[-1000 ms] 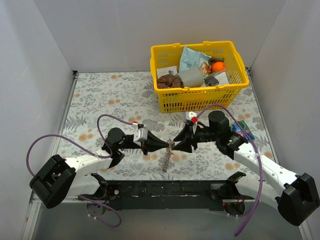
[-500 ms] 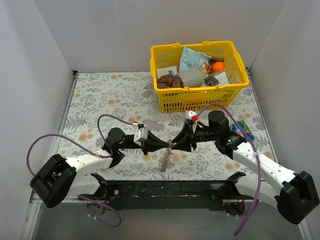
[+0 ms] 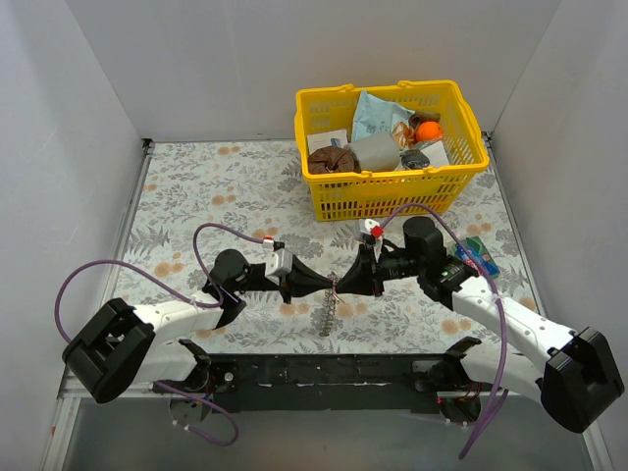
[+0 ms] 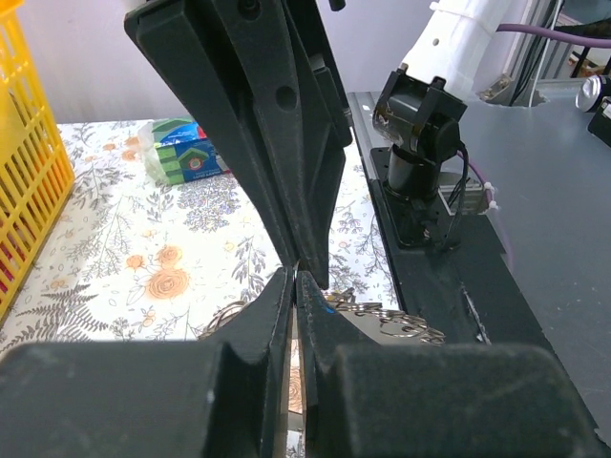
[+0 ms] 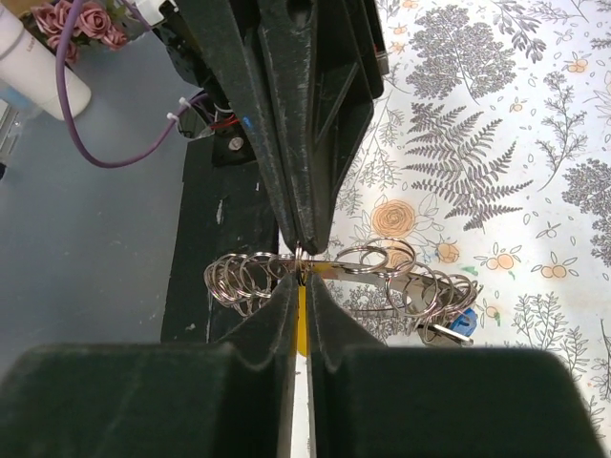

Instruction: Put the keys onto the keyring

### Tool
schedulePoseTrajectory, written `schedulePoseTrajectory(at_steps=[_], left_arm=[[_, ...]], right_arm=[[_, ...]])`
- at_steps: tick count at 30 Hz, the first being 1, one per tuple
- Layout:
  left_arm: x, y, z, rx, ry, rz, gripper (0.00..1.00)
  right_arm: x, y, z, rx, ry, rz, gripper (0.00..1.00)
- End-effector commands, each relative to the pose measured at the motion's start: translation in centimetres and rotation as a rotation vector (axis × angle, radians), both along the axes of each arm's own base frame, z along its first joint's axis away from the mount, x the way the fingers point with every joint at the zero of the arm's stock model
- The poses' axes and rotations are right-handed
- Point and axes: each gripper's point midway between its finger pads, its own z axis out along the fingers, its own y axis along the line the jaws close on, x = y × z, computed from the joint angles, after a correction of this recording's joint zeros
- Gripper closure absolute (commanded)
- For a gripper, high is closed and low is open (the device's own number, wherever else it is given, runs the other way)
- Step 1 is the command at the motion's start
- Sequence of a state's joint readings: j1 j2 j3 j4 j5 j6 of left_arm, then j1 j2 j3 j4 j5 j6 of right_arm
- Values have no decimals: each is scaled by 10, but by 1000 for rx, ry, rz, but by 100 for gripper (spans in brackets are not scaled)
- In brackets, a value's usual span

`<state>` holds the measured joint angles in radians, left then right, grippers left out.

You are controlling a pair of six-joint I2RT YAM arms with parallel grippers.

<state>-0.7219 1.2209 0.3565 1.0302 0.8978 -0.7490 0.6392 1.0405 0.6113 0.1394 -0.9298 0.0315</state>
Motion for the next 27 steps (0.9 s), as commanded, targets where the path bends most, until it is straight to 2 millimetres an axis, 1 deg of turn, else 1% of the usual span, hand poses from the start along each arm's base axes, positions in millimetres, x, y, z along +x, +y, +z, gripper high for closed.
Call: schedulePoseTrajectory(at_steps=[1, 2, 8, 14, 15, 17, 19, 20, 23, 27], left_arm=[[2, -5, 25, -51, -65, -10, 100], [3, -5, 26, -52, -69, -8, 100], [4, -5, 25, -46, -71, -8, 100], [4, -3, 21, -33, -66, 4, 100], [4, -3, 21, -35, -70, 8, 100], [4, -1, 19, -32, -66, 16, 100], [3, 0, 18, -26, -68, 17, 100], [2, 0, 18, -23, -68, 16, 100], [2, 1, 19, -20, -73, 20, 100], [1, 1, 19, -19, -74, 14, 100]], right_arm=[[3, 7, 16, 47, -43, 22, 94], [3, 8, 16, 46, -41, 26, 99], [3, 8, 17, 40, -46, 34, 99], [8, 7, 16, 26, -58, -3, 99], [11, 6, 14, 16, -59, -21, 98], [13, 5, 15, 12, -73, -39, 90], [14, 4, 16, 7, -75, -52, 85], [15, 4, 16, 7, -75, -55, 82], [15, 3, 16, 10, -81, -61, 80], [15, 3, 19, 18, -90, -58, 80]])
